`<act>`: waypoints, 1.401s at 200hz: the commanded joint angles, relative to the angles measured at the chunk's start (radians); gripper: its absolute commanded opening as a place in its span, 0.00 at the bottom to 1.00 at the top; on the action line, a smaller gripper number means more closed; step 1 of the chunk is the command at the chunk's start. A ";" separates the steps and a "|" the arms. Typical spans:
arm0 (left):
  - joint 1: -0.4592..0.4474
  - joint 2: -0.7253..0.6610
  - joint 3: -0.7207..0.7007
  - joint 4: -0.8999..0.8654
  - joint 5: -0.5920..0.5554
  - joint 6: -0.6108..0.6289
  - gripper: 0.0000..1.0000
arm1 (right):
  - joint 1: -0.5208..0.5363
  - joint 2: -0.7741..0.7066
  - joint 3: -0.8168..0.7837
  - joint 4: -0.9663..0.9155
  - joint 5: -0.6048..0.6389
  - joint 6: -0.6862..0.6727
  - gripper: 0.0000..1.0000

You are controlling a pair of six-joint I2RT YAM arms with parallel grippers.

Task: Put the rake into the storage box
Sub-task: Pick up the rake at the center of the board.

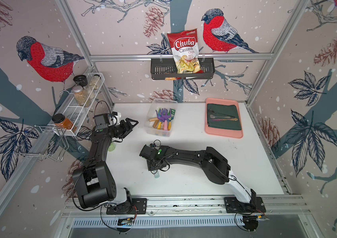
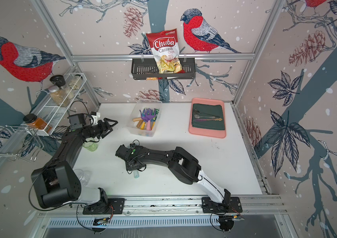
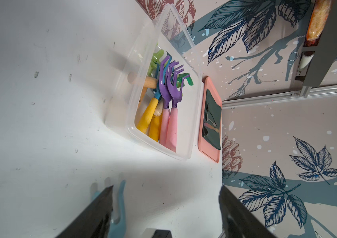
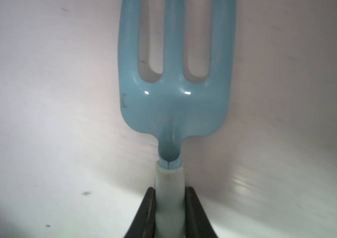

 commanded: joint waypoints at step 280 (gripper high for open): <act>-0.439 0.027 -0.073 0.279 -0.059 -0.248 0.08 | -0.189 -0.388 -0.115 0.100 -0.049 -0.056 0.25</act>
